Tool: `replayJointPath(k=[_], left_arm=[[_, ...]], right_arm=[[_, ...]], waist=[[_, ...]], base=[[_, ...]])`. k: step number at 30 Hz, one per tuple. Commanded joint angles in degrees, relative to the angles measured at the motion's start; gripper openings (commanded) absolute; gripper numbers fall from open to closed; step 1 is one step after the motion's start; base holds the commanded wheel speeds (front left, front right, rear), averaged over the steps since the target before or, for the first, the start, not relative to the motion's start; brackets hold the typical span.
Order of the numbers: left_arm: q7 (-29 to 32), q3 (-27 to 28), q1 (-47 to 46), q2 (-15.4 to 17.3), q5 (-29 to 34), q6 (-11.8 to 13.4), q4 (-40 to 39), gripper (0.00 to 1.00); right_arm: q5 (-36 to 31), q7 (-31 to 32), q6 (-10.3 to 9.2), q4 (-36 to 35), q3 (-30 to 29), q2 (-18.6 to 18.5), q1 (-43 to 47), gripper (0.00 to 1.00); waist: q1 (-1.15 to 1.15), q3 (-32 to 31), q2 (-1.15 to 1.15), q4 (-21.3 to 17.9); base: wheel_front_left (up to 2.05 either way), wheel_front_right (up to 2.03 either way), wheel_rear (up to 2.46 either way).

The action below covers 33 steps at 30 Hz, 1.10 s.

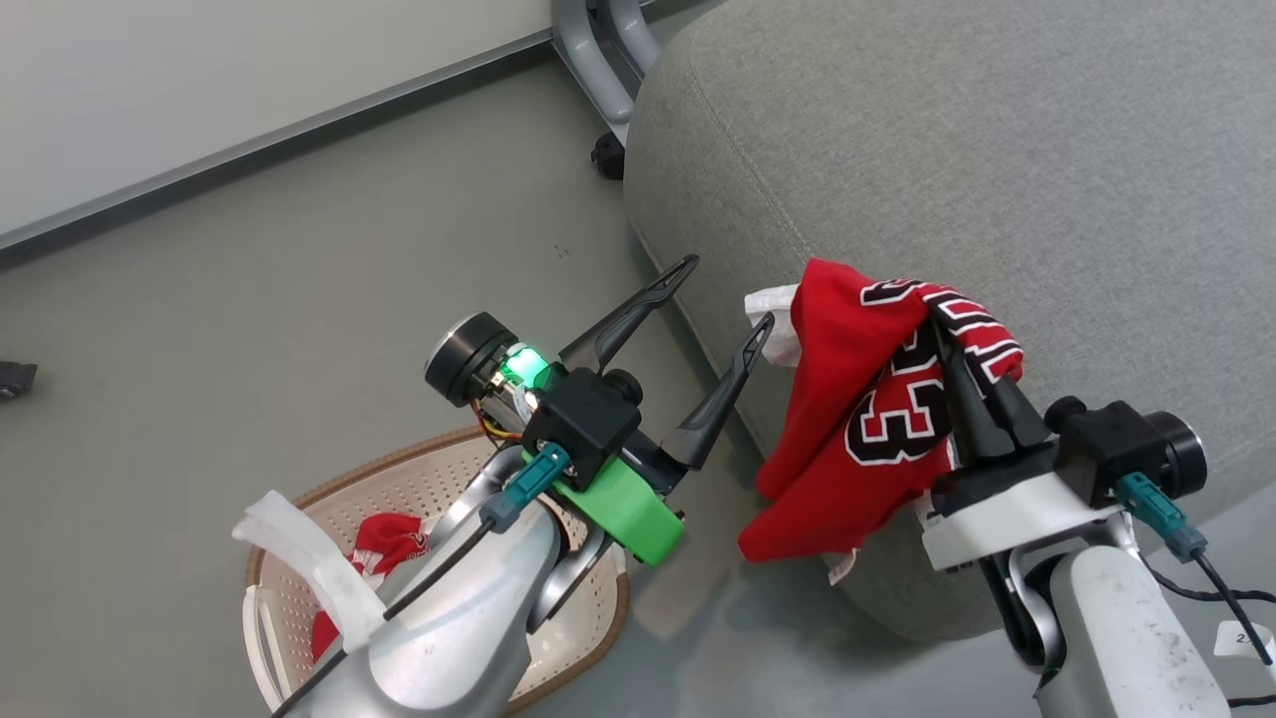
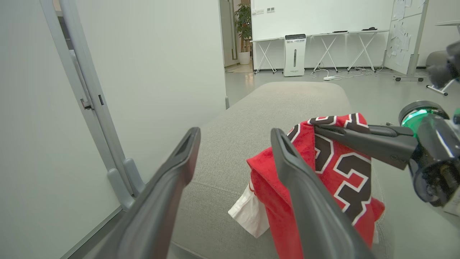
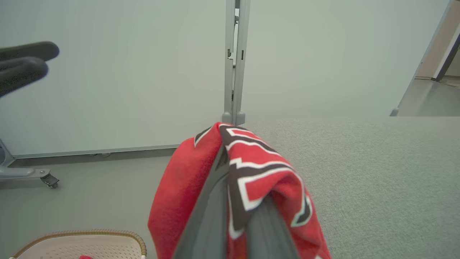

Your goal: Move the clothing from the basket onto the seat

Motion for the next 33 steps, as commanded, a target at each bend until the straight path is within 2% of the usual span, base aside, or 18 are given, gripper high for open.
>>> replayJointPath(k=[1, 6, 11, 16, 25, 30, 33], left_arm=[[-0.2, 0.03, -0.89, 0.56, 0.22, -0.25, 0.11, 1.0], [-0.2, 0.13, -1.35, 0.96, 0.44, -0.25, -0.02, 1.0], [-0.2, -0.21, -2.87, 1.31, 1.05, -0.25, -0.3, 1.0], [-0.16, -0.4, -5.11, 1.77, 1.48, -0.25, -0.51, 1.0], [-0.17, -1.16, -9.12, 2.64, 2.37, -0.25, -1.16, 1.0], [-0.04, -1.29, -10.91, 3.17, 2.9, -0.24, -1.75, 1.0], [0.1, -1.25, -11.7, 3.6, 3.08, -0.01, -2.19, 1.0]], right_arm=[[0.44, -0.12, -0.04, -0.56, -0.53, -0.07, -0.76, 0.0], [1.25, -0.12, -0.04, -1.22, -2.71, -0.46, -5.29, 0.0], [1.45, -0.12, -0.03, -1.22, -6.71, -3.13, -13.53, 0.0], [0.88, -0.12, -0.04, -1.88, -11.94, -6.74, -21.98, 0.0], [0.11, -0.12, -0.04, 1.24, -20.26, -16.31, -34.85, 0.0], [1.01, -0.12, -0.04, 5.26, -23.29, -20.86, -39.52, 0.0], [1.44, -0.08, -0.04, 9.36, -24.23, -21.9, -41.04, 0.0]], waist=[[0.0, 0.52, 0.0, 0.05], [0.0, 2.31, 0.0, 0.61], [0.0, 6.52, 0.0, 2.05], [0.0, 11.49, 0.0, 3.73], [0.0, 18.23, 0.0, 5.5], [0.0, 20.74, 0.0, 5.79], [0.0, 22.13, 0.0, 5.62]], base=[[0.0, 0.0, 0.0], [0.0, 0.0, 0.0], [0.0, 0.0, 0.0], [0.0, 0.0, 0.0], [0.0, 0.0, 0.0], [0.0, 0.0, 0.0], [0.0, 0.0, 0.0]])
